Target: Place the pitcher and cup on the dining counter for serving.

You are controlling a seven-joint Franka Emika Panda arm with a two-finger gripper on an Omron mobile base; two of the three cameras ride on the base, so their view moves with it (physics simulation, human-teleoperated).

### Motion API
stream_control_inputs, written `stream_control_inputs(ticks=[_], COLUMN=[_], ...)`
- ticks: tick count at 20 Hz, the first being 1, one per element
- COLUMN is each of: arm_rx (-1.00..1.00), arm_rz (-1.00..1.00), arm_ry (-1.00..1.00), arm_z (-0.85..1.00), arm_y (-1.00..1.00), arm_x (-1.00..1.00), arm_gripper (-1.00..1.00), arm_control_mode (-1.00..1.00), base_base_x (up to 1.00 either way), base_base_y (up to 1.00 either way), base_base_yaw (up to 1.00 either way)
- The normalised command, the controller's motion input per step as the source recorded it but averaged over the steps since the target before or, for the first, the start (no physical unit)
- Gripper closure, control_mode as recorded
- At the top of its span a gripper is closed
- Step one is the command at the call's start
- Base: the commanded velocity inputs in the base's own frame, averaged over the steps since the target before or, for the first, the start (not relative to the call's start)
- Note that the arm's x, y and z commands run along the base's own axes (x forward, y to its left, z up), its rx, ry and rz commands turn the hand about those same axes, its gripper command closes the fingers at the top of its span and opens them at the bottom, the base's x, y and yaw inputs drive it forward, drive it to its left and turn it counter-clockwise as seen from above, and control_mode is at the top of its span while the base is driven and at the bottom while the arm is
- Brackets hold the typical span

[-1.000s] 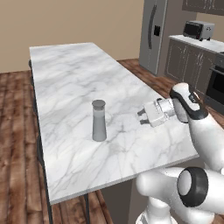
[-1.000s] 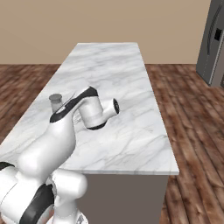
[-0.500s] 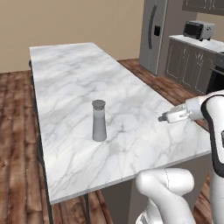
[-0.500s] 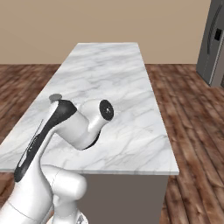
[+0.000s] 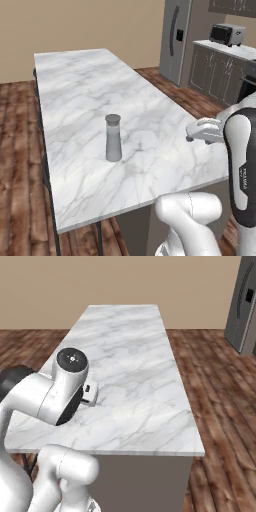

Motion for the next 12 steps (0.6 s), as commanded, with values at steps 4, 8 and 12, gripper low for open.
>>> stream_control_inputs(ticks=[4,8,12], arm_rx=[-0.21,0.0,0.0], arm_rz=[-0.23,-0.02,0.0], arm_ry=[0.19,0.0,0.0], arm_z=[0.06,0.0,0.0], arm_y=[0.11,0.0,0.0], arm_x=[0.0,0.06,0.0], arm_gripper=[-1.0,-1.0,-1.0], arm_control_mode=[-1.0,-1.0,1.0], base_base_x=[0.0,0.0,-0.15], base_base_y=[0.0,0.0,-0.06], base_base_yaw=[0.0,0.0,-0.06])
